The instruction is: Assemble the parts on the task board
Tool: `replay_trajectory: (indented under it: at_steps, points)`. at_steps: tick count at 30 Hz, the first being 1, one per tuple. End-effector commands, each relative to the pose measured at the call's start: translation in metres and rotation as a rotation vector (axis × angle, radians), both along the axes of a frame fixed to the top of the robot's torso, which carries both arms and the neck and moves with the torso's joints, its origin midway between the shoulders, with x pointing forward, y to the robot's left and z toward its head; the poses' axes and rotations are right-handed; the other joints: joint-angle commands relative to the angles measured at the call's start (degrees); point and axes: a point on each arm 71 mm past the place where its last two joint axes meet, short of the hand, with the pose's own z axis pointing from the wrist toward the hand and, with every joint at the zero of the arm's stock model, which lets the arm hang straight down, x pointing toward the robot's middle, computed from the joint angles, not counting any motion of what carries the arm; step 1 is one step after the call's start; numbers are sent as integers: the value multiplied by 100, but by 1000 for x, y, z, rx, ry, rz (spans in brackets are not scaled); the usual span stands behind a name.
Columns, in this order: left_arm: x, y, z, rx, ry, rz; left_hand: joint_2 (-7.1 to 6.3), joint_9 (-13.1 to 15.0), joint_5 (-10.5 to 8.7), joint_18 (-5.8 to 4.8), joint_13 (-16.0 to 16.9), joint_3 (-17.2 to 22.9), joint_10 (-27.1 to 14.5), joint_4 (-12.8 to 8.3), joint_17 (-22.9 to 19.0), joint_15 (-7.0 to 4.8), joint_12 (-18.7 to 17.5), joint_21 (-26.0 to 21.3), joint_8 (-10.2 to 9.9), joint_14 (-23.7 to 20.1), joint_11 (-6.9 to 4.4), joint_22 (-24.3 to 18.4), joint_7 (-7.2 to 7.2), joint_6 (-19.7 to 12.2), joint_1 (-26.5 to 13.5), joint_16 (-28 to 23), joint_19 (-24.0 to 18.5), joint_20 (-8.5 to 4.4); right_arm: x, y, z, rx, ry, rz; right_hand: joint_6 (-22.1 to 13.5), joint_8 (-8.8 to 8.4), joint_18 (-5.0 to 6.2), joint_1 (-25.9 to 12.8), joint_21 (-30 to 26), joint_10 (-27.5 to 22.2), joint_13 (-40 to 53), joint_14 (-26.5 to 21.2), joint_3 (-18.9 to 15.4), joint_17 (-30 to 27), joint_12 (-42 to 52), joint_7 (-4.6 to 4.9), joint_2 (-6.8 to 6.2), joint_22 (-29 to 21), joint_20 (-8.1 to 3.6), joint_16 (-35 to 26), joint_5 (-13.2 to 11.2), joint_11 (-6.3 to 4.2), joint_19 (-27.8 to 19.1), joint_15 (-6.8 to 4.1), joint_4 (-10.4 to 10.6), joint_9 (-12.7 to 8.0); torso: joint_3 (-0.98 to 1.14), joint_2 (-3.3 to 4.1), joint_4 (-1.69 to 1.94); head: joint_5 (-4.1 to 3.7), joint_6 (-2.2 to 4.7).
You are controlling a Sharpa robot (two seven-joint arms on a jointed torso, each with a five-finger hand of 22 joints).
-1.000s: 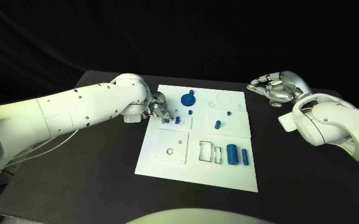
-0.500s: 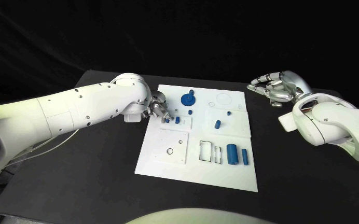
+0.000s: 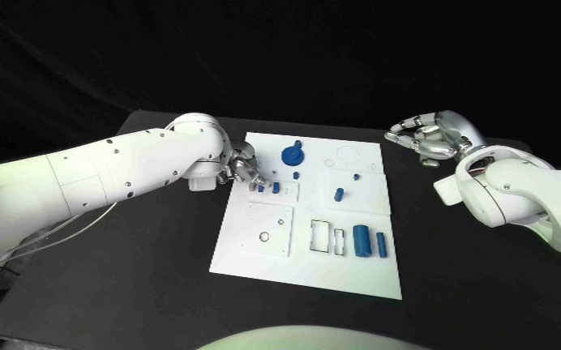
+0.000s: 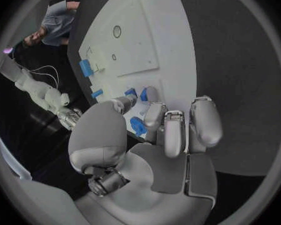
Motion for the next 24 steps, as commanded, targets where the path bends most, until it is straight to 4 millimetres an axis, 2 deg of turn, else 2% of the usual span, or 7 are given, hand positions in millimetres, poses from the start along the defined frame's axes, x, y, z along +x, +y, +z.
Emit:
replay_trajectory:
  at_steps: [1, 13, 17, 19, 22, 23, 24]
  points:
    - [0, -2, 2, -18, -14, 7, -4, -10, -15, -64, 2, -75, -17, 12, 1414, -41, -22, -14, -29, 592, 3, 2, 21, -19, -48, 6, 20, -32, 0, 1, 0, -4, -10, 11, -13, 18, 112, -11, -21, -41, -11, 278, -26, 165, -23, -26, 37, -6, -23, -40, 24, -7, -21, -32, 30, -9, 7, -3, 6, -27, 24]
    - [1, 2, 11, -90, -55, 55, 111, -49, -12, -54, -128, -514, -79, 27, 1361, -50, -110, -54, -26, 578, -4, -55, 12, -46, -285, -13, 5, -42, -1, 1, -2, -3, -5, 11, -18, 18, 113, -16, -30, -46, -16, 275, -37, 155, -28, -25, 37, -11, -23, -46, 32, -6, -25, -32, 42, -10, 5, 0, 3, -28, 19]
    - [3, 3, 17, -176, -92, 93, 193, -67, -2, -23, -385, -557, -211, 17, 1241, -42, -261, -158, -51, 546, 10, -228, 30, -115, -234, -58, -56, -38, -1, 1, -2, -2, -5, 11, -18, 18, 113, -16, -30, -46, -16, 275, -37, 155, -28, -25, 37, -11, -23, -46, 32, -6, -25, -32, 42, -10, 3, 4, 0, -37, 32]
    - [4, 2, 22, -252, -130, 113, 342, -111, 7, 57, -1046, -473, -615, -4, 906, 6, -671, -454, -146, 453, 86, -692, 118, -366, 121, -197, -231, -5, -1, 0, -2, -1, -5, 11, -20, 18, 116, -17, -42, -47, -17, 271, -40, 139, -29, -25, 39, -20, -23, -54, 35, -6, -33, -31, 46, -10, 4, 1, 1, -47, 29]
    - [7, -1, 29, -356, -205, 114, 382, -145, 12, 74, -1231, -313, -784, -25, 880, 61, -789, -535, -211, 448, 151, -788, 196, -549, 523, -215, -269, 37, -1, 0, -2, 0, -8, 11, -22, 18, 128, -12, -91, -76, -53, 257, -42, 87, -59, -25, 43, -56, -23, -77, 40, -6, -63, -31, 49, -11, 4, 1, 4, -55, 29]
    - [7, -3, 33, -403, -246, 110, 372, -212, 24, 120, -1826, -80, -1229, -190, 782, 90, -1182, -698, -356, 415, 210, -1040, 270, -816, 913, -261, -372, 55, -1, 0, -2, 1, -9, 11, -24, 18, 131, -10, -104, -90, -70, 251, -43, 67, -73, -24, 45, -65, -23, -87, 42, -5, -71, -31, 50, -12, 5, 1, 4, -65, 35]
    - [8, -5, 36, -441, -282, 101, 256, -296, 0, 235, -2434, 118, -1834, -190, 228, 221, -1649, -1220, -467, 205, 366, -1794, 424, -967, 1195, -532, -720, 140, -1, 0, -2, 1, -9, 12, -26, 18, 135, -4, -122, -106, -87, 244, -45, 44, -88, -24, 48, -77, -23, -99, 45, -5, -82, -31, 53, -12, 3, 3, 4, -68, 37]
